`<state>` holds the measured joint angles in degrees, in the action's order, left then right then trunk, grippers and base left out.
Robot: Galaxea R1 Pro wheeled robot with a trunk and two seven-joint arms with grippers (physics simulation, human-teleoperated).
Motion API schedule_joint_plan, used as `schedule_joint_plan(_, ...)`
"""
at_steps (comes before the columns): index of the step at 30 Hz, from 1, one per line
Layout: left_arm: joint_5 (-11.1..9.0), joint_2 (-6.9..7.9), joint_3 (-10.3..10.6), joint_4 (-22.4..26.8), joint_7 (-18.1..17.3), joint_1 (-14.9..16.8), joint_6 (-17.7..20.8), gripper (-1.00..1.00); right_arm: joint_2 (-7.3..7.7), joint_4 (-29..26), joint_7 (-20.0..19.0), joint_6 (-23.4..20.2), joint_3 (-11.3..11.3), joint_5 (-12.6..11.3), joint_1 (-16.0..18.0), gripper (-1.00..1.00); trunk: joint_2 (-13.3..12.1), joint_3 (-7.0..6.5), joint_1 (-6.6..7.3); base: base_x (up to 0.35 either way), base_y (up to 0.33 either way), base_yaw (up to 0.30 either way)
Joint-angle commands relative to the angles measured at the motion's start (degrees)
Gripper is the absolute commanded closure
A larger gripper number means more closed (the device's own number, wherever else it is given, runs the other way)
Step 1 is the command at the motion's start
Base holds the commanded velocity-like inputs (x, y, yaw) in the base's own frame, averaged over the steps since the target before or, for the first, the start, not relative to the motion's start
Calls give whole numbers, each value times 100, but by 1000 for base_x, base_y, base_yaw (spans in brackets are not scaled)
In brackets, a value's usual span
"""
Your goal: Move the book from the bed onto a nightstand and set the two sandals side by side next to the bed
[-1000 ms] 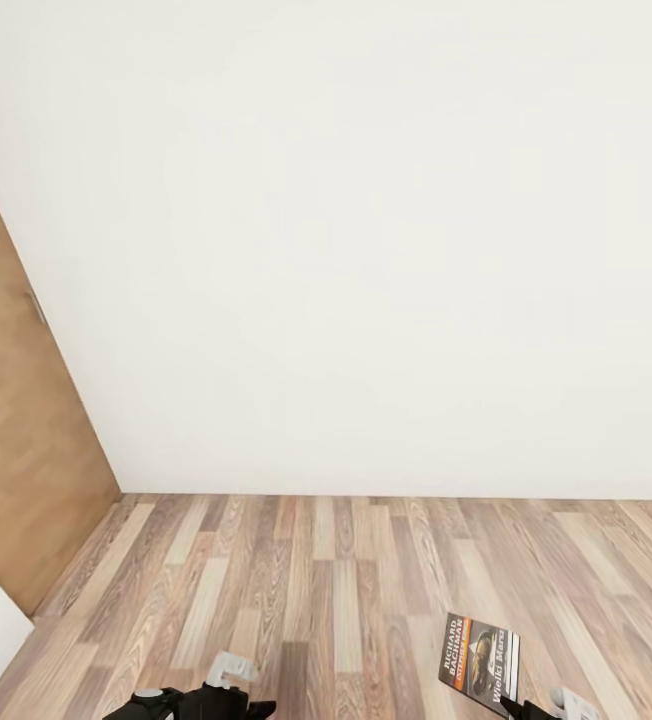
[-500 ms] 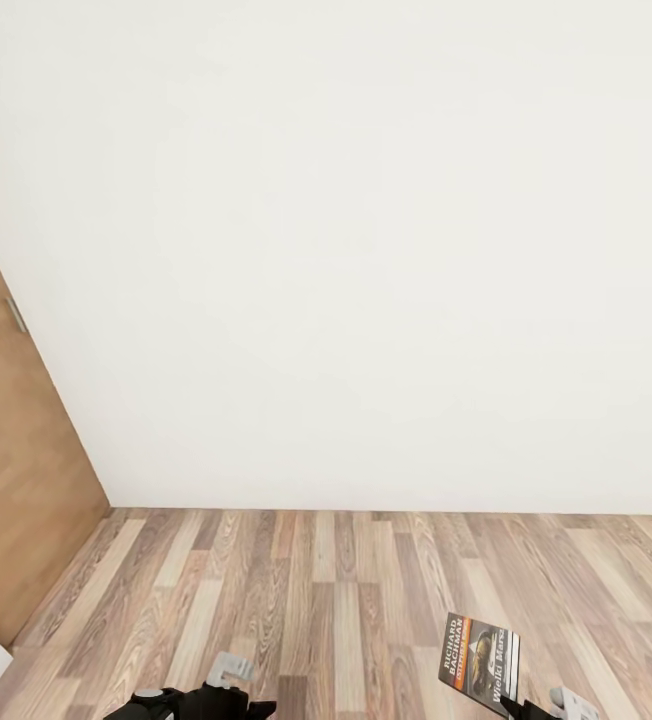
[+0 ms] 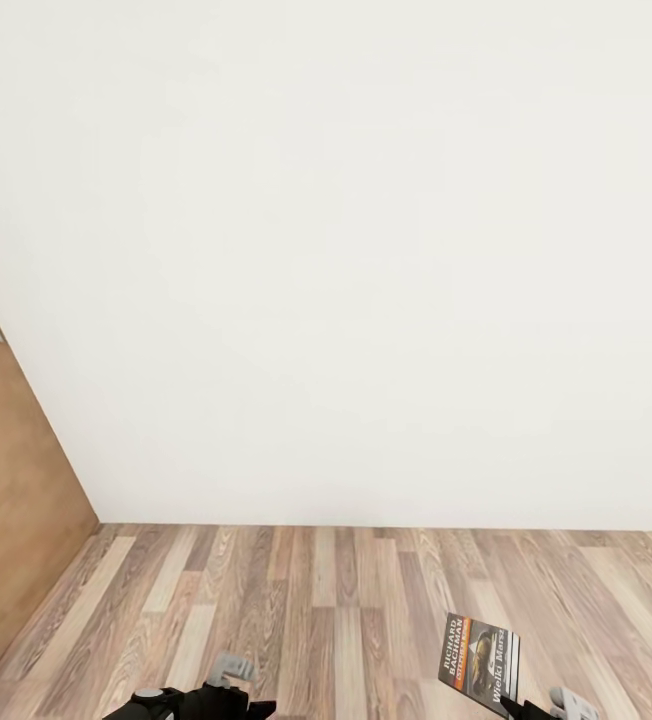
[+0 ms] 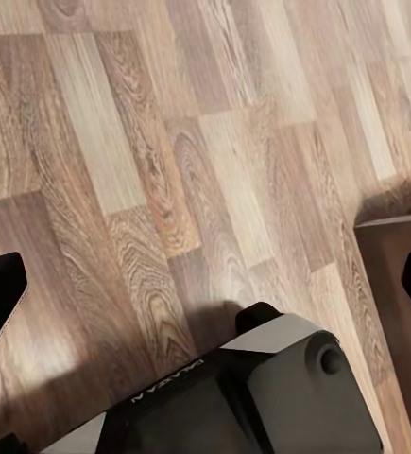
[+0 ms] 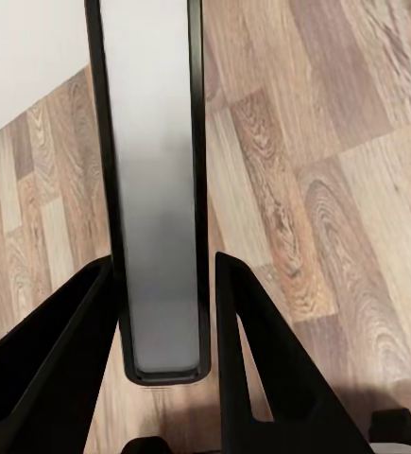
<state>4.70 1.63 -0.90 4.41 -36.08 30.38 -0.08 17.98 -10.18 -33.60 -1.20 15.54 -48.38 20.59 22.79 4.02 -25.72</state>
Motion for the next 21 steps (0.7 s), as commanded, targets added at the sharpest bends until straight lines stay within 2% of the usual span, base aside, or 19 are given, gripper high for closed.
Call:
schedule_joint_plan(1, 51, 2, -15, 7, -15, 3, -1, -100, 4, -2, -14, -12, 28, -67, 6, 100, 12, 12, -6, 272, 0, 0)
schedule_joint_plan(21, 49, -5, -15, 7, -17, 2, -1, -100, 4, -2, -15, -12, 28, -66, 6, 100, 12, 12, -6, 272, 0, 0)
